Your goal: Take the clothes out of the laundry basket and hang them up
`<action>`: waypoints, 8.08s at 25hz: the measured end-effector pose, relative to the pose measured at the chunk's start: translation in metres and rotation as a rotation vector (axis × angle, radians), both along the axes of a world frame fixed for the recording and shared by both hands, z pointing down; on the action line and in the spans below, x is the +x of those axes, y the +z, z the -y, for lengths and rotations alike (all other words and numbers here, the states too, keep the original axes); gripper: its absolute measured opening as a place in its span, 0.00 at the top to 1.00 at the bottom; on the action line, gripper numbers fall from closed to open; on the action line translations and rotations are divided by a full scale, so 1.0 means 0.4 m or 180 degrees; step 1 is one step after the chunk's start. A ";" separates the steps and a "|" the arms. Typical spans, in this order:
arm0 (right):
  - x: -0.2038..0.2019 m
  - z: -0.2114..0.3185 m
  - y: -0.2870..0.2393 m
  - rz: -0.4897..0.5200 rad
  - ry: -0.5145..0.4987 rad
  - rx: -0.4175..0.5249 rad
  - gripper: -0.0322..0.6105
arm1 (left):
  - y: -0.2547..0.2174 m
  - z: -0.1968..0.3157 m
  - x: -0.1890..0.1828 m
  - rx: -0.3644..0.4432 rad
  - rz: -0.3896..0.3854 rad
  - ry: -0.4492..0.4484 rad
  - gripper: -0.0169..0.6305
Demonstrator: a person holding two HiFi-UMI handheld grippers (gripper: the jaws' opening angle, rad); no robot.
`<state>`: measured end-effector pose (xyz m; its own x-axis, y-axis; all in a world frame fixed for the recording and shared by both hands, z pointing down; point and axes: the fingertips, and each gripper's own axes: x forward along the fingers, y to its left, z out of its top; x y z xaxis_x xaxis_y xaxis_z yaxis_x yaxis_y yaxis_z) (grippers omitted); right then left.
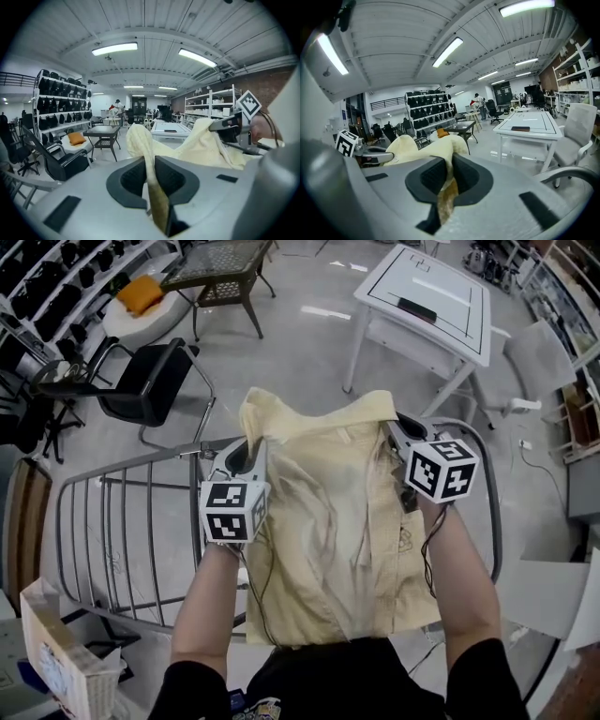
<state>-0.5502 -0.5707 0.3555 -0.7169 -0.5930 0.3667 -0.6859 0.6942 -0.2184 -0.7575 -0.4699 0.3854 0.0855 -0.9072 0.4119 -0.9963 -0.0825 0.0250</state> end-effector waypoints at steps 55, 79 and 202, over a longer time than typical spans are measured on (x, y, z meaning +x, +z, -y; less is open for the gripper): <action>0.221 -0.561 -0.325 0.0758 -0.1453 0.0661 0.94 | -0.343 -0.580 0.401 0.0585 0.0388 -0.0907 0.95; 0.165 -1.006 -0.303 0.0816 -0.1366 0.0473 0.94 | -0.327 -1.020 0.401 0.0598 0.0125 -0.0594 0.95; 1.999 -0.892 1.953 0.0112 0.1940 -0.2119 0.63 | 1.270 -0.856 2.263 -0.1294 -0.0490 0.2045 0.67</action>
<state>0.2492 -0.2141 1.1365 -0.3651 -0.5465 0.7537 -0.8788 -0.0650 -0.4728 0.1476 -0.1276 0.8933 0.6270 -0.4405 0.6426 -0.7389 -0.5976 0.3113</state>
